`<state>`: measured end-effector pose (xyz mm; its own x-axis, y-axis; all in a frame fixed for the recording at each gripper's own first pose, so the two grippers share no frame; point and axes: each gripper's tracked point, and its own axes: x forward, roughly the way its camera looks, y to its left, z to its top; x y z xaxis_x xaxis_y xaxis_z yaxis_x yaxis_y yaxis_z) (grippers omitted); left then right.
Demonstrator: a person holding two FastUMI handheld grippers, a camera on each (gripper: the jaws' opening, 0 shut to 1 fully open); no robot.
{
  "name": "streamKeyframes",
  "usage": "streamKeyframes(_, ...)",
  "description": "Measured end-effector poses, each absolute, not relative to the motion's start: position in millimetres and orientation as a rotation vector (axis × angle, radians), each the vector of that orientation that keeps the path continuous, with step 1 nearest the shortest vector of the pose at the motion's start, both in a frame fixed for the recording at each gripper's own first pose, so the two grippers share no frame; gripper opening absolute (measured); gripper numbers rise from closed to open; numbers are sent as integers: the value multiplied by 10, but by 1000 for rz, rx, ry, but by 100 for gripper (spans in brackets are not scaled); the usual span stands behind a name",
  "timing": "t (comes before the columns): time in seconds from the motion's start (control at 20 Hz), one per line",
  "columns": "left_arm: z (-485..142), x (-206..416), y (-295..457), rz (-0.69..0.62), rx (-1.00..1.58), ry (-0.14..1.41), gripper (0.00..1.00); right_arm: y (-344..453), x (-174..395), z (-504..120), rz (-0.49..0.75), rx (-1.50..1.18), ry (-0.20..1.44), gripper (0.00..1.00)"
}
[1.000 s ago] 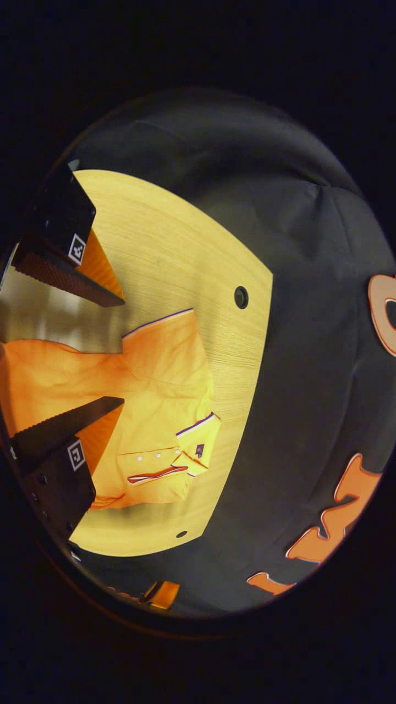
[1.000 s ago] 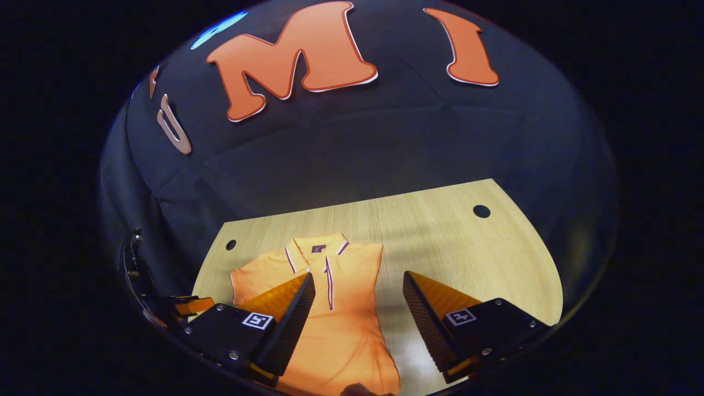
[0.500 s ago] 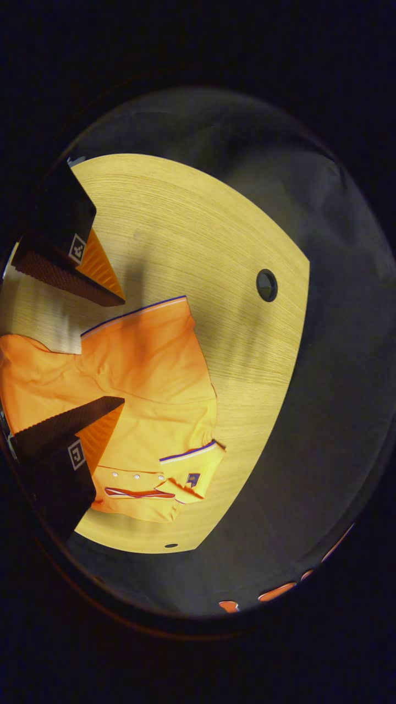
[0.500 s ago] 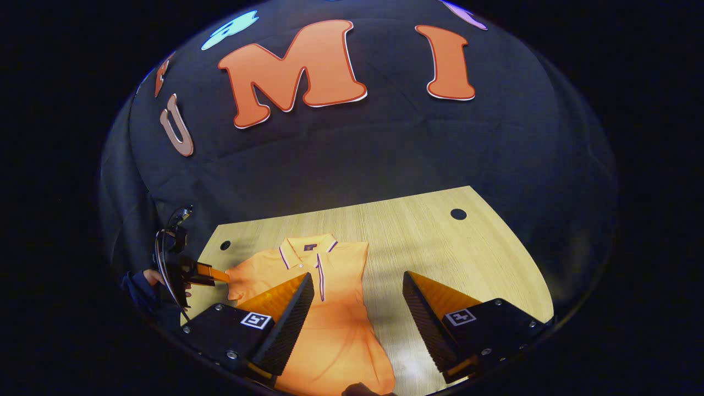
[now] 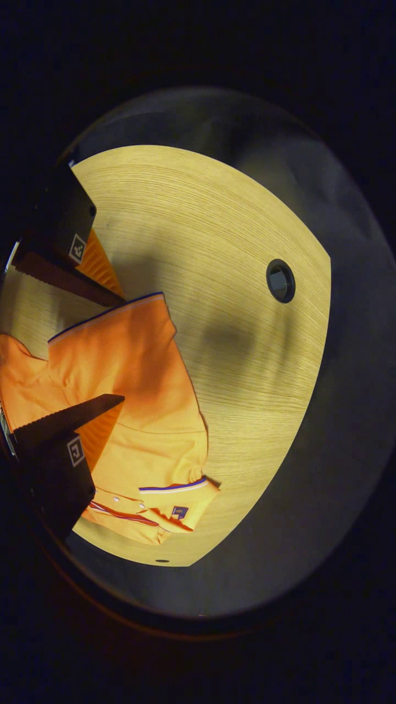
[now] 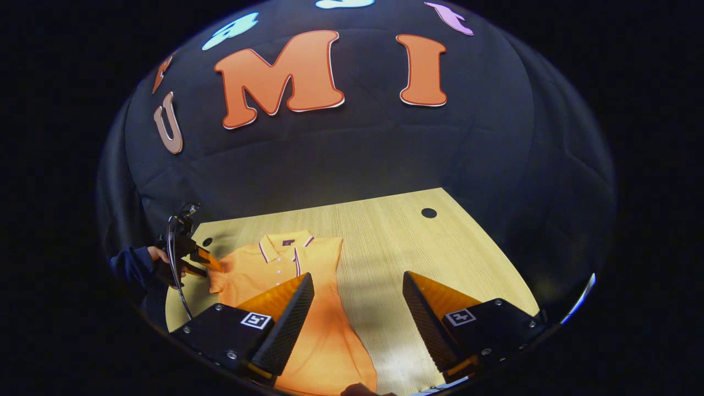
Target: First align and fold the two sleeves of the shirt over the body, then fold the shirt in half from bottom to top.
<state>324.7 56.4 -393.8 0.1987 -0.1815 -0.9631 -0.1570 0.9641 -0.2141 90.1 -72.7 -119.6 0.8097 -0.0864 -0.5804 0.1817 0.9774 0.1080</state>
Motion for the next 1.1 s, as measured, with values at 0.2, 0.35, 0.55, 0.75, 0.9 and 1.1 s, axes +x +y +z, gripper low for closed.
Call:
streamKeyframes(0.2,-4050,3251,651,48,-235,1406,94,-751,890,-1199,-148,161,603,99)
streamKeyframes(0.35,-4070,3211,748,64,-164,1431,80,-761,929,-1220,-147,180,604,99)
streamKeyframes(0.55,-4071,3301,703,-5,-143,1410,31,-758,971,-1290,-147,188,612,99)
streamKeyframes(0.75,-3957,3300,589,-38,-208,1379,6,-772,971,-1311,-142,184,622,99)
streamKeyframes(0.9,-3700,3378,507,-90,-205,1309,6,-824,965,-1289,-147,186,622,99)
streamKeyframes(1.1,-3250,3402,170,-193,-163,1240,6,-833,967,-1272,-135,188,615,99)
